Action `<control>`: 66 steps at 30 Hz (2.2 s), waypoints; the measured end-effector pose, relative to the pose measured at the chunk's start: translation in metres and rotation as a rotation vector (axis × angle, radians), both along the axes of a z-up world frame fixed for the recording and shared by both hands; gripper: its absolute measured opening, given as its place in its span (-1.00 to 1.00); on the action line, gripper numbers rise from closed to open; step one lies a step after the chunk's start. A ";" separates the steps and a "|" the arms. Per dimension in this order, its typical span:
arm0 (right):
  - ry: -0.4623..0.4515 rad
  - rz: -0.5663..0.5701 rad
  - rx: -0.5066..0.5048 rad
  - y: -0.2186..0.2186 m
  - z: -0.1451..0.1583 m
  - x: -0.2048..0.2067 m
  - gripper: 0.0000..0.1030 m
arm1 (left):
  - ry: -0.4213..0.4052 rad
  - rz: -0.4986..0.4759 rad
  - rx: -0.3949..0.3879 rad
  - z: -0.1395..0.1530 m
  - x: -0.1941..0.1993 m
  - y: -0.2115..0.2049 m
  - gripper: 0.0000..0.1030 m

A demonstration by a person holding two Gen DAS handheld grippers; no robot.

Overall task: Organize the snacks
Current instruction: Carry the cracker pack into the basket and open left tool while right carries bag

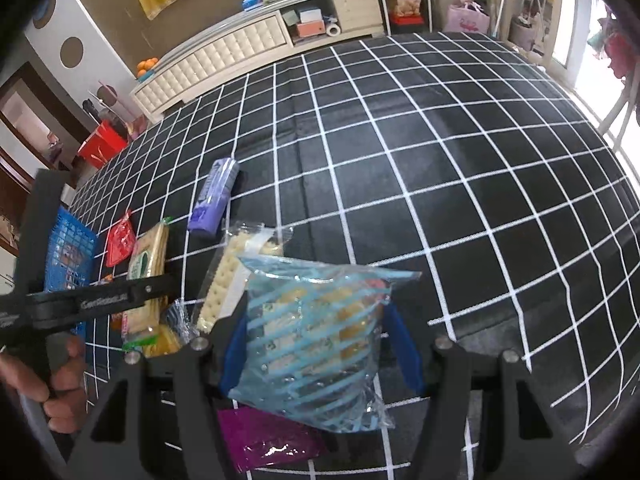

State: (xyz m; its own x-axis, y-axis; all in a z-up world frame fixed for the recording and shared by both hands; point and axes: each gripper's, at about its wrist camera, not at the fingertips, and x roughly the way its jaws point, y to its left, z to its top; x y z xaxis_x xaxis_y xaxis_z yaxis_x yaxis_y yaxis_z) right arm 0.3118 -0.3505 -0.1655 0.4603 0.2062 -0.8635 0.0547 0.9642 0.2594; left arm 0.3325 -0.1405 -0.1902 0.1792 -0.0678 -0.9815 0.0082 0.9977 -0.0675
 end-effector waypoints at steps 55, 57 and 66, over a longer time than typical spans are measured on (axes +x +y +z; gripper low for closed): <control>-0.148 0.423 0.062 0.287 0.096 -0.003 0.31 | -0.203 0.020 -0.015 0.115 -0.080 0.249 0.06; -0.149 0.419 0.052 0.284 0.096 -0.003 0.31 | -0.184 0.021 -0.010 0.107 -0.079 0.246 0.07; -0.153 0.414 0.056 0.283 0.103 -0.006 0.31 | -0.205 0.030 -0.021 0.111 -0.091 0.245 0.34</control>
State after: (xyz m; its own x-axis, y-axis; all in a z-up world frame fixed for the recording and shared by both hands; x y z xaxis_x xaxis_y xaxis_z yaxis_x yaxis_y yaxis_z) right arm 0.3054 -0.0676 -0.0628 0.4505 0.4449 -0.7740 -0.3762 0.8809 0.2873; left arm 0.2410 0.1046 -0.0796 0.3769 -0.0791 -0.9229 -0.0062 0.9961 -0.0879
